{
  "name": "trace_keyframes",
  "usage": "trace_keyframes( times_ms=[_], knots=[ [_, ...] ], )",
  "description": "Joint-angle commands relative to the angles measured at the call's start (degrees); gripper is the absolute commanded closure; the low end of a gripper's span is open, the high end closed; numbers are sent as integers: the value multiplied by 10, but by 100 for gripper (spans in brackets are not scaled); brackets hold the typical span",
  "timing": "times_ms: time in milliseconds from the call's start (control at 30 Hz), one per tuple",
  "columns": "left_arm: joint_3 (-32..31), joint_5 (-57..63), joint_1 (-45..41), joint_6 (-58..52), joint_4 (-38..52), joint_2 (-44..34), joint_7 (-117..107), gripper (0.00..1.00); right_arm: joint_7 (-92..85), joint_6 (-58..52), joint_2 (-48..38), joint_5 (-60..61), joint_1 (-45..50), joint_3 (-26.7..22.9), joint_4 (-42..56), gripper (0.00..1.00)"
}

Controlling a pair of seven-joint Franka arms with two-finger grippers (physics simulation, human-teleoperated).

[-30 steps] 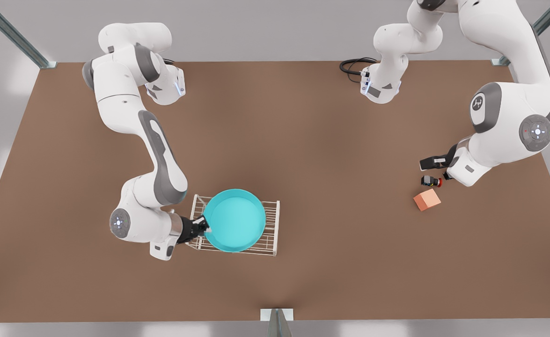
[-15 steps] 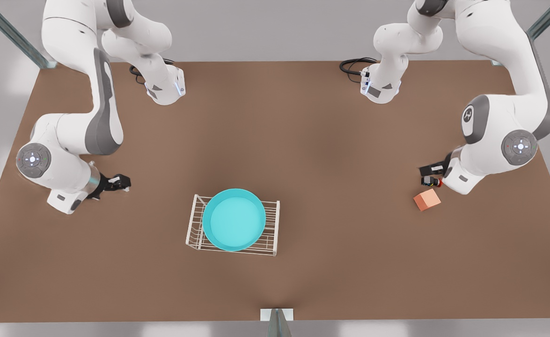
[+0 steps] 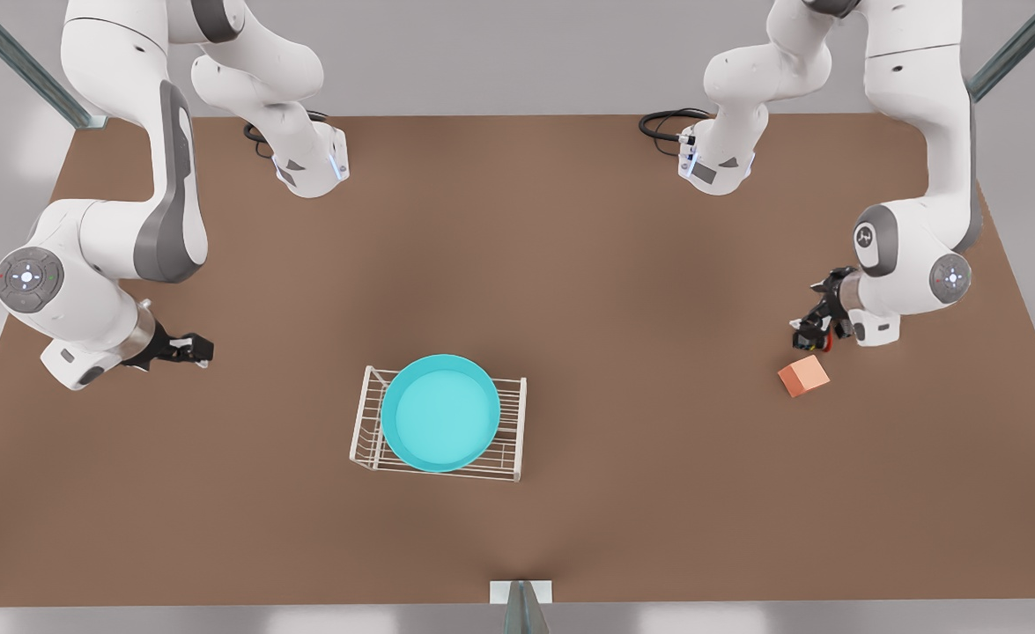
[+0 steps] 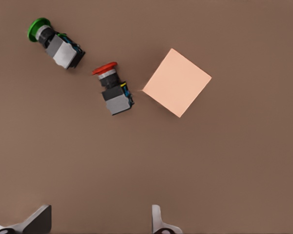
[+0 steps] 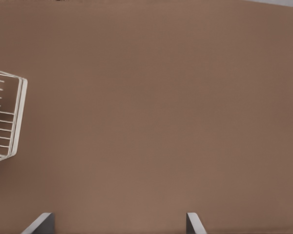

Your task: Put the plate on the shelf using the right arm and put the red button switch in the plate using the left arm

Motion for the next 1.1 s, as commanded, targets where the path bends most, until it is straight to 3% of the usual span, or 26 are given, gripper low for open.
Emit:
trace_keyframes(
  times_ms=[0, 33, 133, 1067],
  knots=[
    [2, -16, -6, 205, -51, -11, -371, 0, 79, 3, -1, 0, 0, 0, 0, 0],
    [2, -16, -6, 259, -88, -10, -373, 0, 79, 3, -1, 0, 0, 0, 0, 0],
    [1, -13, -7, 309, -88, 29, -372, 0, 79, 3, -1, 2, 0, 0, 0, 0],
    [0, 76, -21, 405, -135, 94, -290, 0, 79, 3, 0, 0, 1, 1, -1, 0]
  ],
)
